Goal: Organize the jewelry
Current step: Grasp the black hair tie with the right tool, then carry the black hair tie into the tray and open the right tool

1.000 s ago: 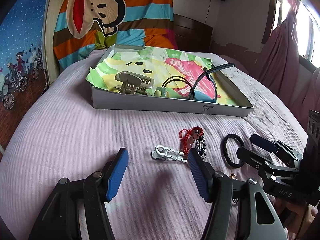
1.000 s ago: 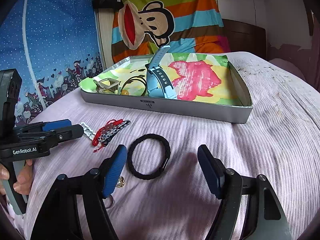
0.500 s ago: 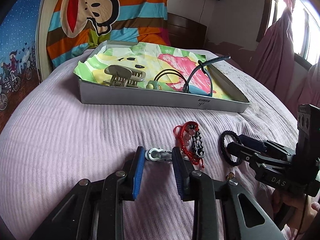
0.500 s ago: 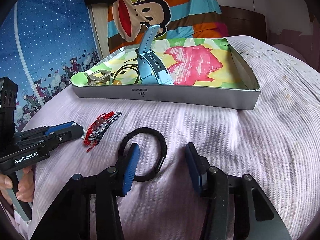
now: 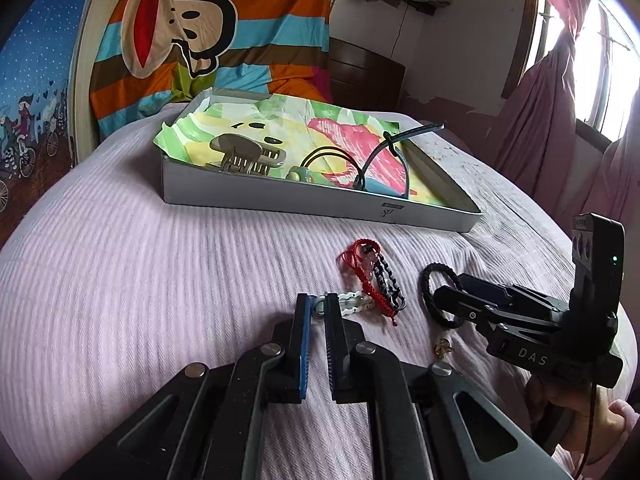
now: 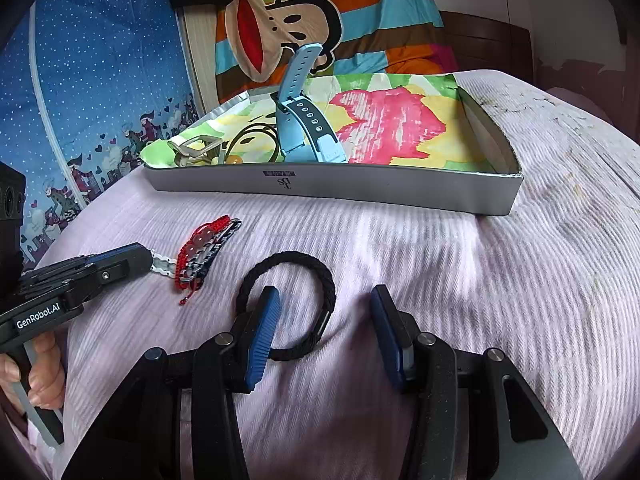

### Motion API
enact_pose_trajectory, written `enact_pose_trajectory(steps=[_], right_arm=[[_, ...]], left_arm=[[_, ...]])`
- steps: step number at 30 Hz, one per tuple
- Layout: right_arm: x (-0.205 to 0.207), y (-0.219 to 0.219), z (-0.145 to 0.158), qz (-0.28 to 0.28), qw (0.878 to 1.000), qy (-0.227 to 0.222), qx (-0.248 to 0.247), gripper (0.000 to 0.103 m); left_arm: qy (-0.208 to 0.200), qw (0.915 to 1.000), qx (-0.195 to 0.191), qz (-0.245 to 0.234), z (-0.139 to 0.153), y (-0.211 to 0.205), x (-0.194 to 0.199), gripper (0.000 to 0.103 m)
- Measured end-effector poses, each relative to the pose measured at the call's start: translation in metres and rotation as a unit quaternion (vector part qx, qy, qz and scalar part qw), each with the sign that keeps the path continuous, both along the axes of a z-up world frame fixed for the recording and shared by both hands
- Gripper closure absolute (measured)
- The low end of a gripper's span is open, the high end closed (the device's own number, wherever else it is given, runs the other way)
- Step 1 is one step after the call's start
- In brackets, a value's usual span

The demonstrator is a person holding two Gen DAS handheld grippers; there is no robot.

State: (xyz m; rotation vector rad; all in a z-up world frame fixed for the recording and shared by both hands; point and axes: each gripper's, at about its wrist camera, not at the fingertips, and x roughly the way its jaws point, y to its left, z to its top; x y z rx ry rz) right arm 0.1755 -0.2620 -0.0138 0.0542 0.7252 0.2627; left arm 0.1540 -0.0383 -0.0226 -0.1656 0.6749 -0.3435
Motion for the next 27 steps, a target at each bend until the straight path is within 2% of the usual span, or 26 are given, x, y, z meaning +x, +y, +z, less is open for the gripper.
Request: enact_pose_trajectory(steps=[3, 6, 9, 11, 18, 27], right_arm=[[0.0, 0.0, 0.0, -0.001, 1.0, -0.001, 0.001, 0.062], [-0.001, -0.001, 0.0, 0.0, 1.0, -0.003, 0.004, 0.068], [-0.002, -0.003, 0.0, -0.001, 1.0, -0.006, 0.01, 0.081], [-0.001, -0.004, 0.0, 0.001, 1.0, -0.005, 0.017, 0.094], [-0.01, -0.007, 0.006, 0.006, 0.999, -0.033, 0.029, 0.098], [-0.013, -0.021, 0.037, -0.005, 0.994, -0.088, 0.062, 0.098]], left_arm=[[-0.001, 1.0, -0.001, -0.005, 0.0, -0.001, -0.001, 0.097], [-0.007, 0.9999, 0.0, -0.009, 0.0, -0.002, -0.002, 0.098], [-0.018, 0.9997, -0.005, -0.016, 0.002, -0.002, -0.007, 0.099], [-0.027, 0.9995, -0.004, -0.018, 0.004, -0.004, -0.01, 0.099], [-0.066, 0.9977, 0.004, -0.016, 0.02, -0.005, -0.022, 0.101], [-0.11, 0.9936, 0.026, 0.001, 0.047, -0.01, -0.029, 0.101]])
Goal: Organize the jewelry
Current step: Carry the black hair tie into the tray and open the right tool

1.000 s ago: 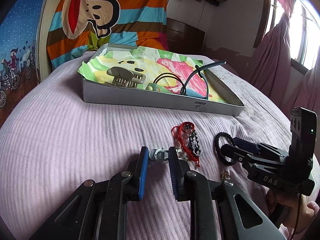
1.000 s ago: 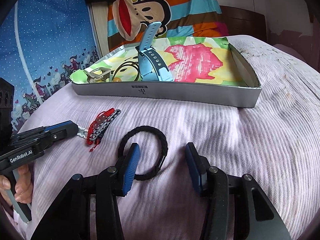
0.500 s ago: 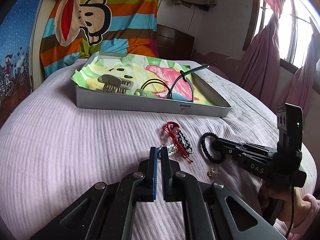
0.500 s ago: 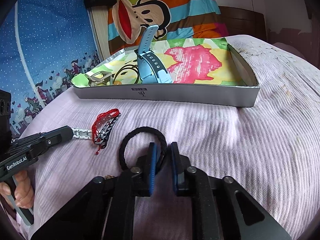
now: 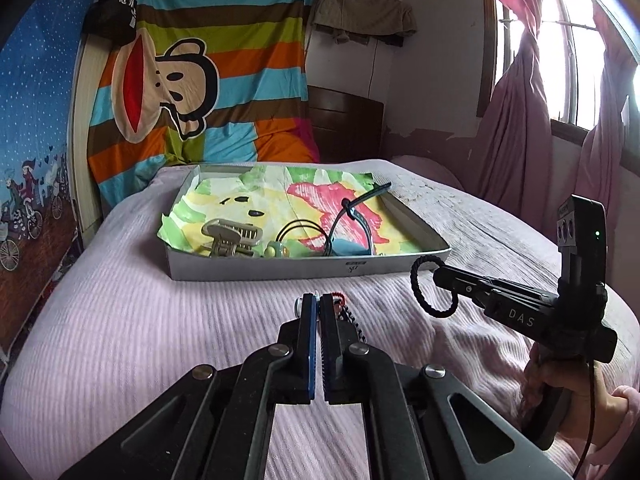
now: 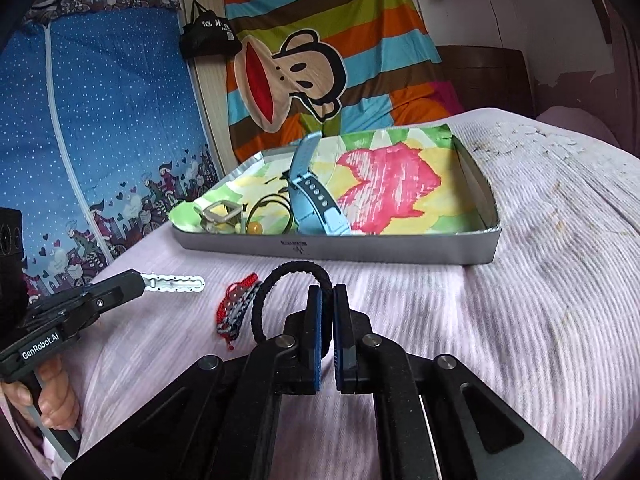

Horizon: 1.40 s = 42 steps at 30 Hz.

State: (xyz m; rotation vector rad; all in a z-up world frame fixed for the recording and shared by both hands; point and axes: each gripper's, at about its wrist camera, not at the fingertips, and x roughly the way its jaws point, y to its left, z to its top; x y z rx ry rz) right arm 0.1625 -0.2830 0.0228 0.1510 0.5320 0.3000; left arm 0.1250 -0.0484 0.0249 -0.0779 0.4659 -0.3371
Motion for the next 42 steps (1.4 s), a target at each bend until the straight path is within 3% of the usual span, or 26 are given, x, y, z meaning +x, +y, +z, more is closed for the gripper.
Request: enact_pose_trajectory(steps=[4, 8, 16, 21, 31, 42], right_arm=[[0.015, -0.006, 0.018, -0.014, 1.0, -0.018, 0.015, 0.098], [0.04, -0.01, 0.027, -0.031, 0.999, -0.009, 0.022, 0.098], [0.099, -0.018, 0.021, -0.079, 0.996, 0.029, 0.032, 0.098], [0.116, -0.012, 0.013, -0.084, 0.996, 0.043, 0.006, 0.098], [0.132, -0.006, -0.008, -0.066, 0.994, 0.087, -0.01, 0.098], [0.124, -0.01, -0.009, -0.065, 0.995, 0.077, 0.002, 0.093]], left_arm=[[-0.022, 0.9996, 0.005, 0.016, 0.019, -0.007, 0.017, 0.101], [-0.026, 0.9993, 0.01, 0.025, 0.032, -0.014, 0.049, 0.101], [0.016, 0.999, -0.004, 0.041, 0.028, -0.017, 0.112, 0.101], [0.044, 0.9979, -0.015, 0.046, 0.019, -0.018, 0.132, 0.101], [0.079, 0.9954, -0.004, 0.053, 0.002, -0.021, 0.141, 0.1], [0.088, 0.9939, -0.029, 0.059, 0.0, -0.008, 0.133, 0.1]])
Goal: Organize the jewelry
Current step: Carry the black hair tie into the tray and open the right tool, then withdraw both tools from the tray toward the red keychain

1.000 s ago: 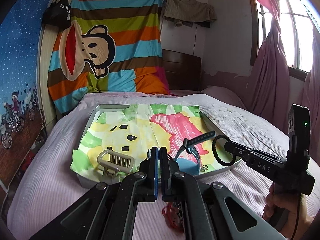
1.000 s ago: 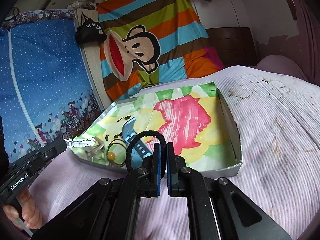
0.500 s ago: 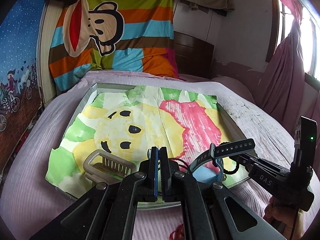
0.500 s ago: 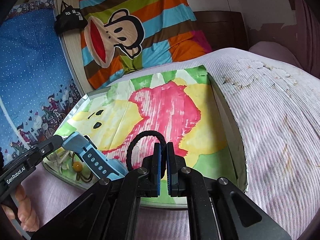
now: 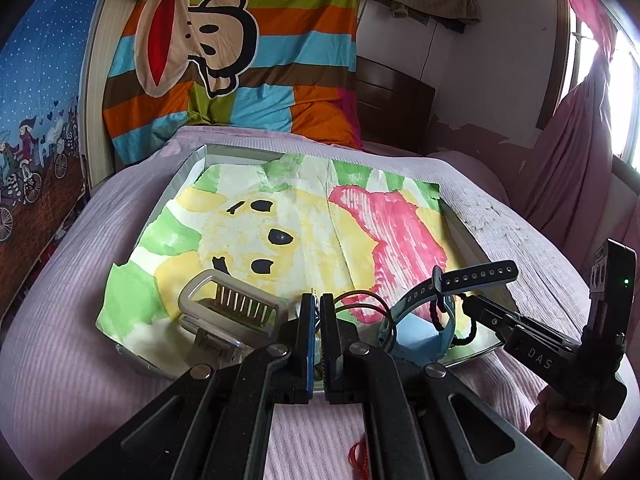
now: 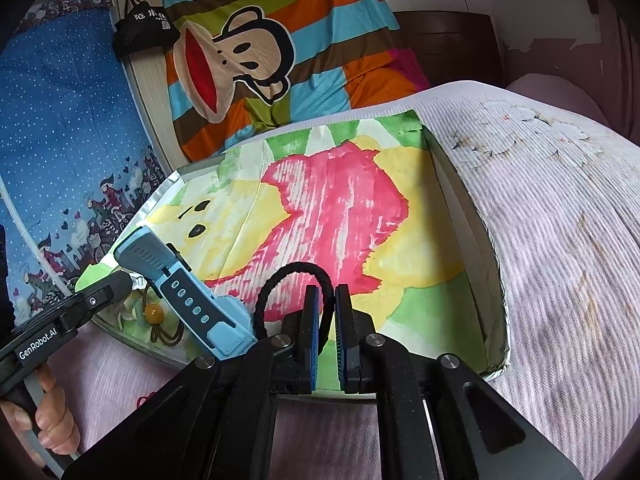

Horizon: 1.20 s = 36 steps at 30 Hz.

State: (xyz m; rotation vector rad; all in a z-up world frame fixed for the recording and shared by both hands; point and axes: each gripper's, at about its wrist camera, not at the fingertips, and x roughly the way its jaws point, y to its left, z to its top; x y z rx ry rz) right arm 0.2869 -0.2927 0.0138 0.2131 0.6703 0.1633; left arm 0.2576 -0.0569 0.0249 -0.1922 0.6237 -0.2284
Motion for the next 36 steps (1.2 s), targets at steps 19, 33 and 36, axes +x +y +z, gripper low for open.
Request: enact_pose_trajectory(steps=[19, 33, 36], right_arm=[[-0.1, -0.01, 0.048, -0.01, 0.99, -0.137, -0.041, 0.013], [-0.158, -0.009, 0.056, -0.01, 0.982, -0.188, -0.031, 0.001], [-0.167, -0.006, 0.056, -0.008, 0.981, -0.191, -0.033, 0.001]], left_arm=[[-0.08, 0.9963, 0.01, 0.03, 0.018, 0.02, -0.073, 0.022], [-0.139, 0.9886, 0.027, 0.05, 0.024, 0.029, -0.126, 0.0], [-0.145, 0.9876, 0.031, 0.053, 0.023, 0.031, -0.135, 0.0]])
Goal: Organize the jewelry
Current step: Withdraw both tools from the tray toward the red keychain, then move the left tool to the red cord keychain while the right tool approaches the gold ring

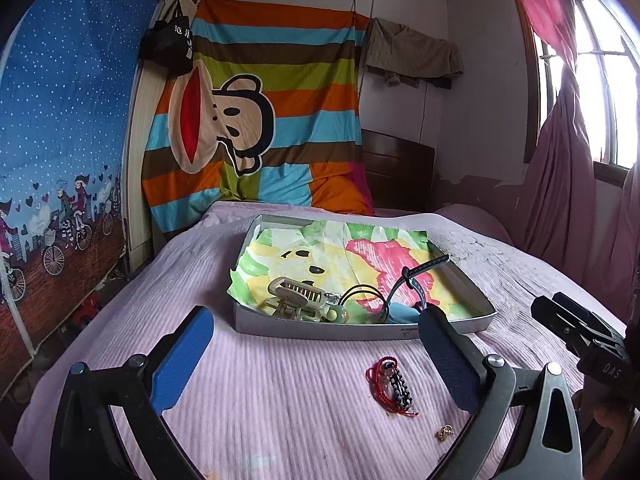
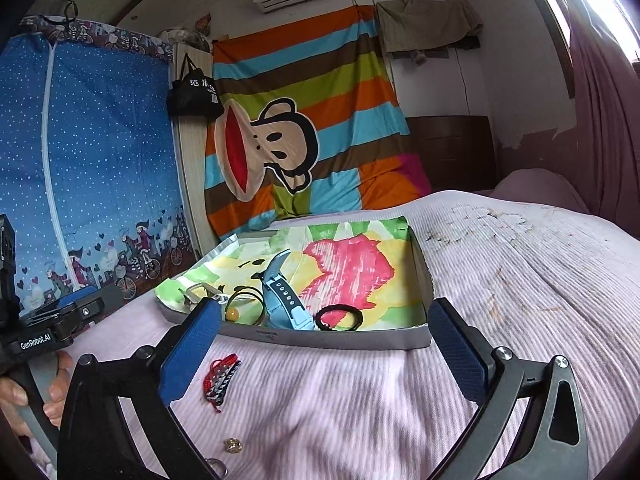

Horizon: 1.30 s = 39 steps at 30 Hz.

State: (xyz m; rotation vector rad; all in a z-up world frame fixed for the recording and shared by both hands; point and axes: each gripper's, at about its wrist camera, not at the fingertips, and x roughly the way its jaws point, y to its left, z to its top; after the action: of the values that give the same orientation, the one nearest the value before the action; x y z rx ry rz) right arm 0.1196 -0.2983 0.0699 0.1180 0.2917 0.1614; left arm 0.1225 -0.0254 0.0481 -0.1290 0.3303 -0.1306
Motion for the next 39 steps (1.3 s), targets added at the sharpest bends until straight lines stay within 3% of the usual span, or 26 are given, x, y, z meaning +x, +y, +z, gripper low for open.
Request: enact_pose_trajectory(steps=[12, 25, 39], right_arm=[[-0.028, 0.009, -0.004, 0.009, 0.999, 0.004, -0.033, 0.001], [-0.03, 0.014, -0.019, 0.02, 0.997, 0.04, -0.059, 0.001], [-0.011, 0.026, -0.037, 0.054, 0.991, 0.095, -0.081, 0.001]], left_arm=[[-0.011, 0.999, 0.042, -0.009, -0.011, -0.001, -0.028, 0.0], [0.016, 0.9988, 0.039, -0.026, -0.02, 0.003, -0.029, 0.0], [0.094, 0.9921, 0.053, -0.064, -0.032, -0.006, 0.001, 0.0]])
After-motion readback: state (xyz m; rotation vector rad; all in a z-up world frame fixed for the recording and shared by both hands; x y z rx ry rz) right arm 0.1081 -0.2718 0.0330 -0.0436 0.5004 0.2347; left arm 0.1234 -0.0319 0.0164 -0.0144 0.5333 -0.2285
